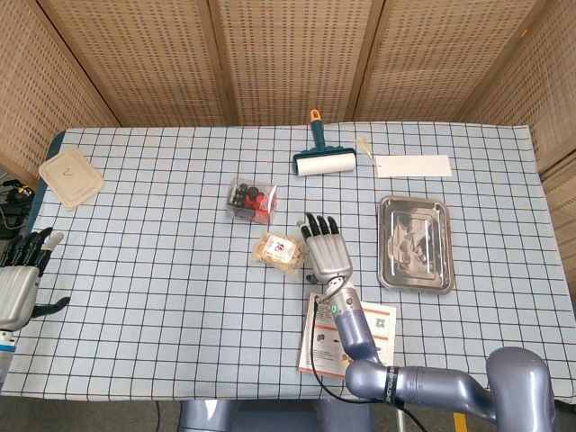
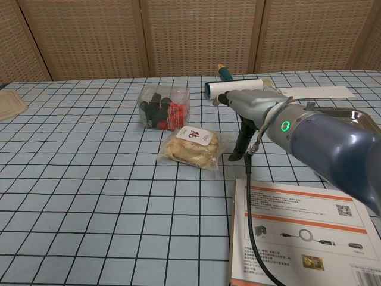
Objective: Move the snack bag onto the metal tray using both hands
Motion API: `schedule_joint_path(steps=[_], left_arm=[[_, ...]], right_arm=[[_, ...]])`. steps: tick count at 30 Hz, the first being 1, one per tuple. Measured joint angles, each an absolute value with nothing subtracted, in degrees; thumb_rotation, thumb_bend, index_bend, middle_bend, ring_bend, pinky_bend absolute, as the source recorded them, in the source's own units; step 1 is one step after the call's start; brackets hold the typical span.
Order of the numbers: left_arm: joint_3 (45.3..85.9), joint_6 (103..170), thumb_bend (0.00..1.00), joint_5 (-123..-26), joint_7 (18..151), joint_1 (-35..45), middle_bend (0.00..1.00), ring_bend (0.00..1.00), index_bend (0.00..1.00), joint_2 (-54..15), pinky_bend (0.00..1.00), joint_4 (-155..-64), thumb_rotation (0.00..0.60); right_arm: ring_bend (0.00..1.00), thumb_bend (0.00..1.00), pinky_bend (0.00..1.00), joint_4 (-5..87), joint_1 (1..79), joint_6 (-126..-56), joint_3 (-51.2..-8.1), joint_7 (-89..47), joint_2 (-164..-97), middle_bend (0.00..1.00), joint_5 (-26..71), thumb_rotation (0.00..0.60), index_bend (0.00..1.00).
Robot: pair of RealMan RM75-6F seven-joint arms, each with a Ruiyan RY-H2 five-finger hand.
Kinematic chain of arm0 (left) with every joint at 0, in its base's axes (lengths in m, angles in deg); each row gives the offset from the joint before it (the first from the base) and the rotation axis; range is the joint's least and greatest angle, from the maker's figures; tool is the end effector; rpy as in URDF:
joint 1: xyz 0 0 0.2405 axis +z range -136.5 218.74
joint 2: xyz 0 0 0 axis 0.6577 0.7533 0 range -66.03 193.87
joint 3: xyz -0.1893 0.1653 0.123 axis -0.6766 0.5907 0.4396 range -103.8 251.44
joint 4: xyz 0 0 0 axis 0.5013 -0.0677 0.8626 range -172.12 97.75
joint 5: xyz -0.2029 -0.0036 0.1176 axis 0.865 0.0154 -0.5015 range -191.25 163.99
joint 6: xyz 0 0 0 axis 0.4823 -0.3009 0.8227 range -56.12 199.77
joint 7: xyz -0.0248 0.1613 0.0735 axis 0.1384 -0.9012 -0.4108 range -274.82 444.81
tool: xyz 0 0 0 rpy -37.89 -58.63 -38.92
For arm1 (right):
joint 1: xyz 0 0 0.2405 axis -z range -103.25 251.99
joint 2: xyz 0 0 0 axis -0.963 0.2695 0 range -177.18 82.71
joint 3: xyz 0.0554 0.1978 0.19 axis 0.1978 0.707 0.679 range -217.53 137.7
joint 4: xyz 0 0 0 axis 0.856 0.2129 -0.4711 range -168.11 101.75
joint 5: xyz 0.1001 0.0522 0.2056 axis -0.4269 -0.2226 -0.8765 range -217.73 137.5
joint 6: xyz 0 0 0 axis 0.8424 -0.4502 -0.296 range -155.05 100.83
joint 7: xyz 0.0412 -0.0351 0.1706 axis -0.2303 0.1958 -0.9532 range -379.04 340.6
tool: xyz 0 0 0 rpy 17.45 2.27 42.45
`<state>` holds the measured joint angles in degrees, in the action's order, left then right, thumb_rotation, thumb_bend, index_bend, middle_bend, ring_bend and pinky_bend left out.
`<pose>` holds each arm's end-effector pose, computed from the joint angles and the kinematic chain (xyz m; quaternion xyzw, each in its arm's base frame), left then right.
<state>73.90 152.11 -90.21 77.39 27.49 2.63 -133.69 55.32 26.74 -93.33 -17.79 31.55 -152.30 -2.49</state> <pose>-0.3324 0.2568 0.1451 -0.6233 -0.3834 -0.3320 0.5952 -0.0763 -0.3905 -0.1029 0.6908 -0.4342 0.3263 0.4774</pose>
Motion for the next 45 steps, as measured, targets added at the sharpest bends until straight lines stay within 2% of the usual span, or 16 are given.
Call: schedule_joint_path(steps=[18,22,25,27,29,32,38,45], left_arm=[[72.5,149.0,0.00,-89.3,80.0,27.7,0.00,0.00,0.00,3.7,0.00,-133.2,0.600],[72.3,148.4,0.00,-89.3,80.8,27.7,0.00,0.00,0.00,3.9,0.00,-133.0,0.600],[72.2,147.9,0.00,-89.4,81.4,27.7,0.00,0.00,0.00,4.0,0.00,-132.9,0.600],[72.1,147.5,0.00,-89.4,81.6,27.7,0.00,0.00,0.00,4.1,0.00,-132.8,0.600],[72.0,147.3,0.00,-89.5,81.8,27.6,0.00,0.00,0.00,4.1,0.00,-132.7,0.600],[71.8,147.2,0.00,-89.7,82.0,27.7,0.00,0.00,0.00,4.2,0.00,-132.7,0.600],[71.7,147.3,0.00,-89.9,81.8,27.9,0.00,0.00,0.00,4.2,0.00,-132.9,0.600],[71.3,147.4,0.00,-89.8,81.6,28.2,0.00,0.00,0.00,4.2,0.00,-133.0,0.600]], right_arm=[[0.00,0.08,0.00,43.4,20.5,-89.3,-17.9,30.4,-160.0,0.00,-6.5,0.600,0.10],[0.00,0.08,0.01,39.8,18.9,-88.4,-17.7,30.3,-162.1,0.00,-6.9,0.600,0.16],[0.00,0.09,0.09,37.2,18.1,-87.4,-17.8,29.8,-163.3,0.03,-6.9,0.600,0.29],[0.04,0.12,0.21,35.9,17.8,-87.2,-17.8,29.5,-164.1,0.12,-6.8,0.600,0.39],[0.19,0.15,0.38,34.5,17.5,-87.3,-17.9,28.8,-164.9,0.27,-6.1,0.600,0.49],[0.34,0.17,0.54,33.0,17.3,-88.3,-18.1,27.4,-165.9,0.40,-3.7,0.600,0.60],[0.45,0.20,0.63,31.1,17.5,-91.4,-18.8,22.8,-167.6,0.50,2.7,0.600,0.69],[0.47,0.21,0.65,34.5,18.8,-94.9,-18.9,22.7,-166.3,0.52,5.5,0.600,0.72]])
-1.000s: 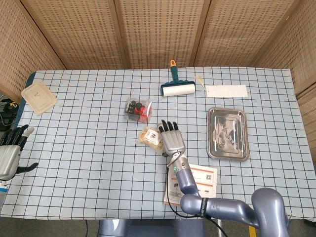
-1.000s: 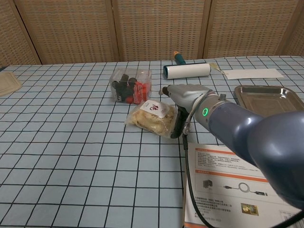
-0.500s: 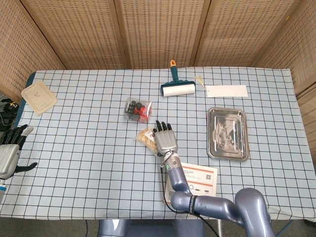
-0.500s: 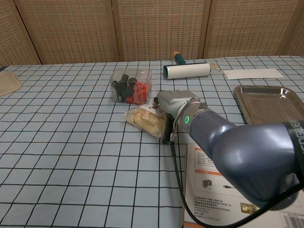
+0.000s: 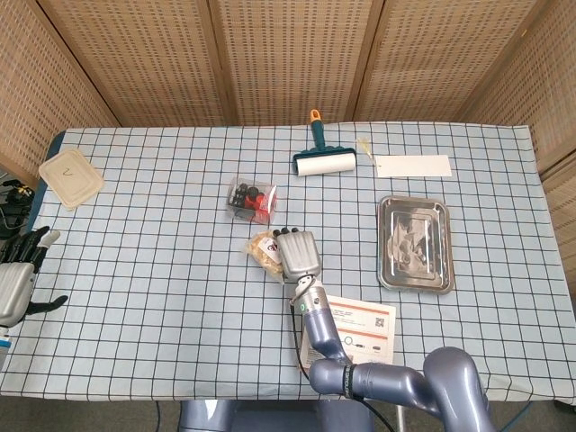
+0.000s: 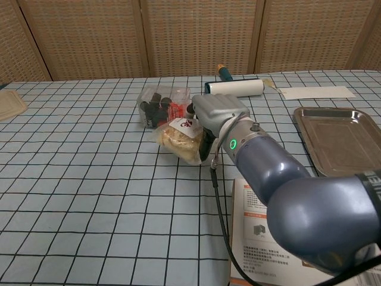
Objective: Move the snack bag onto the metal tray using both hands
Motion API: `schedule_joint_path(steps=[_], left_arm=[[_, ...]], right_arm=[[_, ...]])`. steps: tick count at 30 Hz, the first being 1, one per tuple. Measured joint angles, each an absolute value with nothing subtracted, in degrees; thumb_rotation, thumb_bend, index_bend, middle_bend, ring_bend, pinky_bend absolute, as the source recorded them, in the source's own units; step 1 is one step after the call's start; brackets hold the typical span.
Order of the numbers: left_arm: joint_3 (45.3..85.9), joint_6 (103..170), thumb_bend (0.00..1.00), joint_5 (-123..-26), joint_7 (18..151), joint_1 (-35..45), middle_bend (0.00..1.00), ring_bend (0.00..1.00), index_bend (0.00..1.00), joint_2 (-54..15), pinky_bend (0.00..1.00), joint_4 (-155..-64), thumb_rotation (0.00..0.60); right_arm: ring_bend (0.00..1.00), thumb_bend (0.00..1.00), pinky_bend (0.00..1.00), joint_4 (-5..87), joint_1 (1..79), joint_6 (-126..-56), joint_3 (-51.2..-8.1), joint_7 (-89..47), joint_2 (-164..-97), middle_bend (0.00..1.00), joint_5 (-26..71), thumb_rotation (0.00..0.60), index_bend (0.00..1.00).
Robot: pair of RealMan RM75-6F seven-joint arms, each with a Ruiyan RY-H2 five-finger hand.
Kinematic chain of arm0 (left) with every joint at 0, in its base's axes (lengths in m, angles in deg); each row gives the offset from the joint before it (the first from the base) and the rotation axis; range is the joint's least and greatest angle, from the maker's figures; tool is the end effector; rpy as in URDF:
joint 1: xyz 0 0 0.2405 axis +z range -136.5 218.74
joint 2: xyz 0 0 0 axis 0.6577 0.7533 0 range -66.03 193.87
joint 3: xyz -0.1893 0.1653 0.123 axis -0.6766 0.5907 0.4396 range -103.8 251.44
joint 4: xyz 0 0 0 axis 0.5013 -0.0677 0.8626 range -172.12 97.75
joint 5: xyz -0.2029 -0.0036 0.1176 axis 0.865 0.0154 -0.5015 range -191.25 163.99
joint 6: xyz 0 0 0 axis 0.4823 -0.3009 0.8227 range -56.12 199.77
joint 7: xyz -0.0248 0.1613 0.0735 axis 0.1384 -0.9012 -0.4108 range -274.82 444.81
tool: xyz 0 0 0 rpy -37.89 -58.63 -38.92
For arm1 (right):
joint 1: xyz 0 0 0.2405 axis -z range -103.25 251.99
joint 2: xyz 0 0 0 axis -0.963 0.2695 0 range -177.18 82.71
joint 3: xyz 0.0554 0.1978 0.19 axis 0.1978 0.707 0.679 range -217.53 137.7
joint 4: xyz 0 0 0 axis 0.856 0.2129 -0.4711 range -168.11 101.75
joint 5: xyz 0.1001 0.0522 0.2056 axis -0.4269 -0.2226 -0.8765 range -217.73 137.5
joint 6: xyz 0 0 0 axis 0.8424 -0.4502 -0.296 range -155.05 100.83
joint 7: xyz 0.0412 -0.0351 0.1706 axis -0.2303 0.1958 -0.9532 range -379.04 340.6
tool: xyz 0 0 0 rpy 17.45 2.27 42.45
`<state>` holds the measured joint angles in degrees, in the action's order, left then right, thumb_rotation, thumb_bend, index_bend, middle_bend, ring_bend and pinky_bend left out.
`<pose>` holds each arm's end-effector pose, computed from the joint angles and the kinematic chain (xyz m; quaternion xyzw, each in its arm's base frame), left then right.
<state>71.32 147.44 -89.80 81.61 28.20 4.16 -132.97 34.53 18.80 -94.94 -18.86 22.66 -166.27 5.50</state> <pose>-0.3409 0.2634 0.1512 -0.6150 -0.4113 -0.3322 0.5851 -0.0384 -0.4011 -0.1580 0.6831 -0.3895 0.3772 0.4893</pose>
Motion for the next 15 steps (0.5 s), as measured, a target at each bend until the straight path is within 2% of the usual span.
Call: schedule_joint_path(steps=[6,15], left_arm=[[71.3,147.4,0.00,-90.0,80.9,28.3,0.00,0.00,0.00,4.1,0.00,-133.4,0.600],[71.1,148.2,0.00,-90.3,79.9,28.8,0.00,0.00,0.00,4.1,0.00,-134.0,0.600]], right_arm=[[0.48,0.21,0.66,41.0,20.7,-98.4,-18.3,25.0,-162.1,0.52,6.2,0.600,0.73],[0.48,0.21,0.65,48.1,24.8,-103.0,-16.3,27.9,-151.7,0.52,6.1,0.600,0.72]])
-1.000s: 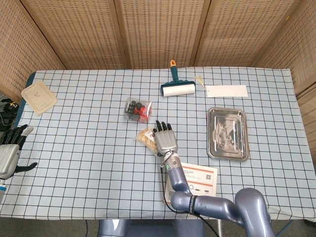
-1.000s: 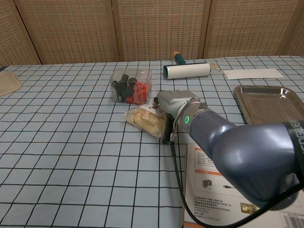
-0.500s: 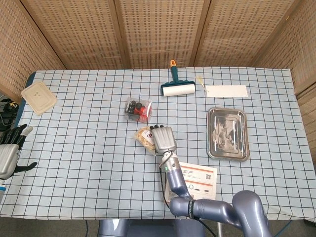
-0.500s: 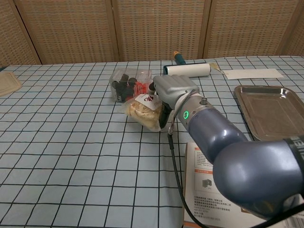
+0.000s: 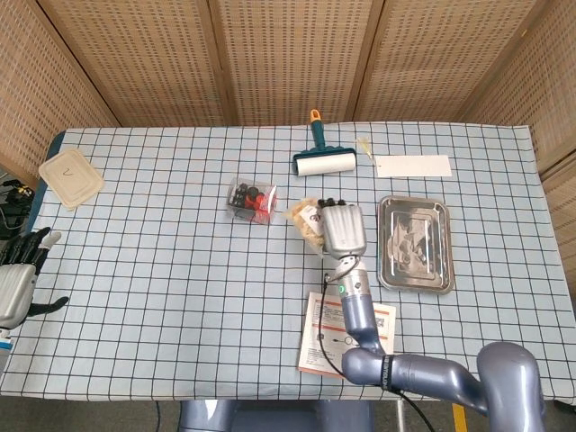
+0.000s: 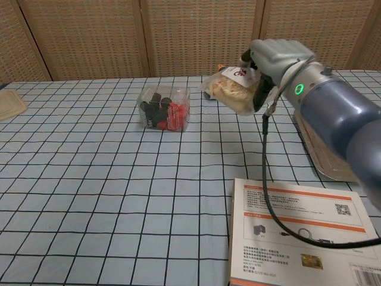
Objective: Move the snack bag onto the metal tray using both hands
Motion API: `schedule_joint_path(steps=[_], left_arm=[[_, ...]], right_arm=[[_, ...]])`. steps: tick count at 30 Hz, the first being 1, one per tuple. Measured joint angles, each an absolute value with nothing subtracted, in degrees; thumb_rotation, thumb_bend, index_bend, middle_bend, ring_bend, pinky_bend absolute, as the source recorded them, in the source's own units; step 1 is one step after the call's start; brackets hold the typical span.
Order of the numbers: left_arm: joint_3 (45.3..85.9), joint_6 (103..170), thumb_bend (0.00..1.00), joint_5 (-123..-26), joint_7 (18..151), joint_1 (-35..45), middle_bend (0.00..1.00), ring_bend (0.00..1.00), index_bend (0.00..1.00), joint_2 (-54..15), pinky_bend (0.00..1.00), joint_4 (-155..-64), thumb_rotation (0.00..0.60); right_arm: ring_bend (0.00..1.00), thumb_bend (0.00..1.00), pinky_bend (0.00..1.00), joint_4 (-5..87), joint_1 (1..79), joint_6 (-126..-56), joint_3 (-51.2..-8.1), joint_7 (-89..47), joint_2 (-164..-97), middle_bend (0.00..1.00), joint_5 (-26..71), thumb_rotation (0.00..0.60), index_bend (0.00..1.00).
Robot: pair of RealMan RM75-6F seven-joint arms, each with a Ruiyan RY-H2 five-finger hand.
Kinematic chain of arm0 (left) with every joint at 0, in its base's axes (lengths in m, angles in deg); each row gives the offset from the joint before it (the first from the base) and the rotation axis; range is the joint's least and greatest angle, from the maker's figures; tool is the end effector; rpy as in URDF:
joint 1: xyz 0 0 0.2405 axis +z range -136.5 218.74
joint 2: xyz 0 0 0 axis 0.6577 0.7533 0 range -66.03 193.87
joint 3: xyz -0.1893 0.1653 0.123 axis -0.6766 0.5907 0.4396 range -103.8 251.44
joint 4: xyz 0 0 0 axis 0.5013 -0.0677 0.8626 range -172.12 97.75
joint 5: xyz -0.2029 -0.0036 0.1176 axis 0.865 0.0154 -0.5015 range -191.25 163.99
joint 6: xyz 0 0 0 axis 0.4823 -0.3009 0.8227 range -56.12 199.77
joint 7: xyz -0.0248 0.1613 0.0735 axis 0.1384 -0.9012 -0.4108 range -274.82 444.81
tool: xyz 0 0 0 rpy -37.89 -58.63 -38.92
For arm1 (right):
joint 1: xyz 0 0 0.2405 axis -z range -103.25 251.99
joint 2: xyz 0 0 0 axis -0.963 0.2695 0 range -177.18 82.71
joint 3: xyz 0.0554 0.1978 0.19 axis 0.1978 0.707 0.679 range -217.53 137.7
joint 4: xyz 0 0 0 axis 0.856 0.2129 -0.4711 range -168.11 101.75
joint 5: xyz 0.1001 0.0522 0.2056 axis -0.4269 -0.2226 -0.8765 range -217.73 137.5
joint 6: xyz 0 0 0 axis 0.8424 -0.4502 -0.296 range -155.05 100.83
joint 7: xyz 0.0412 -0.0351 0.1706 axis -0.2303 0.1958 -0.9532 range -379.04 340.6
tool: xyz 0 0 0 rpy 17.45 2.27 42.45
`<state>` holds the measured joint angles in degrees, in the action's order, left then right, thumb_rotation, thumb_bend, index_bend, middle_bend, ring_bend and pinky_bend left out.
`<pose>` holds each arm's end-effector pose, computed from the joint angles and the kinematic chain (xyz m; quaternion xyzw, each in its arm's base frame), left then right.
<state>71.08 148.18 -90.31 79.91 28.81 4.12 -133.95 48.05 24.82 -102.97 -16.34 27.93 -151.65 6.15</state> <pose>-0.3367 0.2602 0.1505 -0.6171 -0.4041 -0.3317 0.5882 -0.0815 -0.4310 -0.0486 0.6222 -0.3549 0.3853 0.5818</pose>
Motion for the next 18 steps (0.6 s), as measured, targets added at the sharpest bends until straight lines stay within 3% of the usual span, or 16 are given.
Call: schedule_joint_path(steps=[8,18], left_arm=[[71.3,147.8,0.00,-90.8,79.3,28.9,0.00,0.00,0.00,4.2,0.00,-134.7,0.600],[71.5,147.9,0.00,-91.9,78.1,29.0,0.00,0.00,0.00,4.0,0.00,-135.4,0.600]], right_arm=[[0.48,0.21,0.65,47.6,30.5,-103.3,-14.4,25.9,-141.7,0.52,3.1,0.600,0.72],[0.48,0.21,0.65,40.1,35.4,-98.7,-15.4,21.9,-138.2,0.51,-2.8,0.600,0.72]])
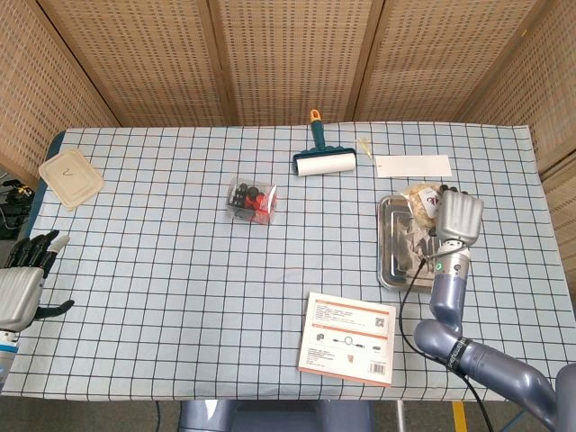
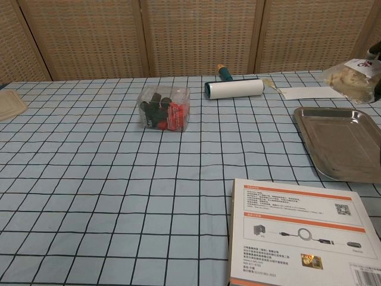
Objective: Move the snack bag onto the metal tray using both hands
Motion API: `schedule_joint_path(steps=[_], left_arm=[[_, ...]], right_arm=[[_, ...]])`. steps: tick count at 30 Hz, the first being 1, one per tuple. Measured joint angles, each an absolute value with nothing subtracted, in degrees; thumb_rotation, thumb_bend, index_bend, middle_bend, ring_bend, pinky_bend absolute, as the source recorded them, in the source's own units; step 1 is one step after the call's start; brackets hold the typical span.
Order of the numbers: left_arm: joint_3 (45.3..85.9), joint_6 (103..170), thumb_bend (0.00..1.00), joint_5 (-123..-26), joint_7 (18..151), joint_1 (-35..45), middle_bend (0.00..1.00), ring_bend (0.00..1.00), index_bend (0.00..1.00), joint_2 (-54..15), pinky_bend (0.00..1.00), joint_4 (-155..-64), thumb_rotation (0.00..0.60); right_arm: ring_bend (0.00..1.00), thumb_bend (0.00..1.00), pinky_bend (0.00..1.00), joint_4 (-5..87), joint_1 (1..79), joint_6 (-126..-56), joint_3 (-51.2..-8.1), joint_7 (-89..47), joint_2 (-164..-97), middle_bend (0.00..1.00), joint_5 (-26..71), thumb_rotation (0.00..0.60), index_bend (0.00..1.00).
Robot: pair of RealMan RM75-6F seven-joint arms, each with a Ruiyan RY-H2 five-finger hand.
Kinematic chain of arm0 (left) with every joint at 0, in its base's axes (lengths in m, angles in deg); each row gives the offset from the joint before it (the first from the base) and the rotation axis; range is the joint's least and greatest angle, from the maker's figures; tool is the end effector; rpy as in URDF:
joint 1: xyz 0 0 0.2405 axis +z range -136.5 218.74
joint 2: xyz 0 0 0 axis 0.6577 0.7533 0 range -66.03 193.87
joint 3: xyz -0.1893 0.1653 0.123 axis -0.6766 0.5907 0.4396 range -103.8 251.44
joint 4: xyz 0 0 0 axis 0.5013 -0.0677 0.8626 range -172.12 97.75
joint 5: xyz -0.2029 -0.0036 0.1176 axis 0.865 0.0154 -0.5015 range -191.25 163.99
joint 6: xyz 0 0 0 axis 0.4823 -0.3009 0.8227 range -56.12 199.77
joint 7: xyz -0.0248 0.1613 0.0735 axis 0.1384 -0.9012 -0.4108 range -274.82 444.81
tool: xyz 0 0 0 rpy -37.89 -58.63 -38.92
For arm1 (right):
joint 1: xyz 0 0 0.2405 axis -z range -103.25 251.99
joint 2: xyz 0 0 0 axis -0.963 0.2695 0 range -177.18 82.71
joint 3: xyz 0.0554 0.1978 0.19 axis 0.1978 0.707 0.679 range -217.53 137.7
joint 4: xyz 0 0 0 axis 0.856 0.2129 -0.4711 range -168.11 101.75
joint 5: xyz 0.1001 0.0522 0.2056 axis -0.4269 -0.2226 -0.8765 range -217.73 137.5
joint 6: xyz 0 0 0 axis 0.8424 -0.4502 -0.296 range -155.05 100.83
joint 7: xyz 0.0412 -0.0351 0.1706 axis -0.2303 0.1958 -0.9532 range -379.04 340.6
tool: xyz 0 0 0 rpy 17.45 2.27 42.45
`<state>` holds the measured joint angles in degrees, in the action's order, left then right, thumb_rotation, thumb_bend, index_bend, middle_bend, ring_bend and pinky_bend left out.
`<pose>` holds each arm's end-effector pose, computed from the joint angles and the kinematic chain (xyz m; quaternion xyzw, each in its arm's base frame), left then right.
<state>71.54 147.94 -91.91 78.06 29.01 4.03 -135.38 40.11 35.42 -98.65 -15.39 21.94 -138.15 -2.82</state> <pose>-0.3285 0.2557 0.1426 -0.6315 -0.3991 -0.3285 0.5779 -0.2596 -0.4583 0.0568 0.5144 -0.4022 0.2758 0.7053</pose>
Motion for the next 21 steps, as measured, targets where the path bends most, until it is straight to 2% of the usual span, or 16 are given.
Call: schedule_joint_path(steps=[3,9,12,14,16,19,21], left_arm=[[71.7,147.8,0.00,-92.4,78.1,29.0,0.00,0.00,0.00,4.2,0.00,-135.6,0.600],[71.9,147.8,0.00,-93.1,78.5,29.2,0.00,0.00,0.00,4.5,0.00,-135.9,0.600],[72.0,147.5,0.00,-93.2,78.5,29.2,0.00,0.00,0.00,4.6,0.00,-136.1,0.600],[72.1,147.2,0.00,-93.3,78.8,29.1,0.00,0.00,0.00,4.9,0.00,-136.4,0.600],[72.2,147.2,0.00,-93.5,79.2,29.2,0.00,0.00,0.00,5.2,0.00,-136.6,0.600],[72.1,147.5,0.00,-93.7,79.4,29.4,0.00,0.00,0.00,5.3,0.00,-136.6,0.600],[72.1,147.4,0.00,-93.6,79.5,29.4,0.00,0.00,0.00,5.4,0.00,-136.7,0.600]], right_arm=[[0.47,0.21,0.63,38.9,36.1,-97.6,-16.2,20.7,-138.1,0.49,-2.4,0.600,0.70],[0.39,0.20,0.51,38.7,36.6,-96.2,-17.2,22.0,-138.5,0.40,-5.2,0.600,0.62],[0.26,0.20,0.36,39.3,36.7,-95.7,-17.6,23.0,-138.5,0.26,-6.4,0.600,0.47],[0.11,0.18,0.21,39.7,36.7,-95.4,-17.8,24.2,-138.5,0.11,-7.7,0.600,0.33],[0.03,0.16,0.13,40.8,36.6,-95.2,-17.9,25.3,-138.3,0.03,-9.2,0.600,0.24],[0.00,0.15,0.02,42.2,36.5,-95.7,-18.2,25.9,-137.9,0.00,-9.3,0.600,0.13],[0.00,0.15,0.00,42.8,36.5,-96.5,-18.5,26.3,-137.7,0.00,-8.9,0.600,0.09]])
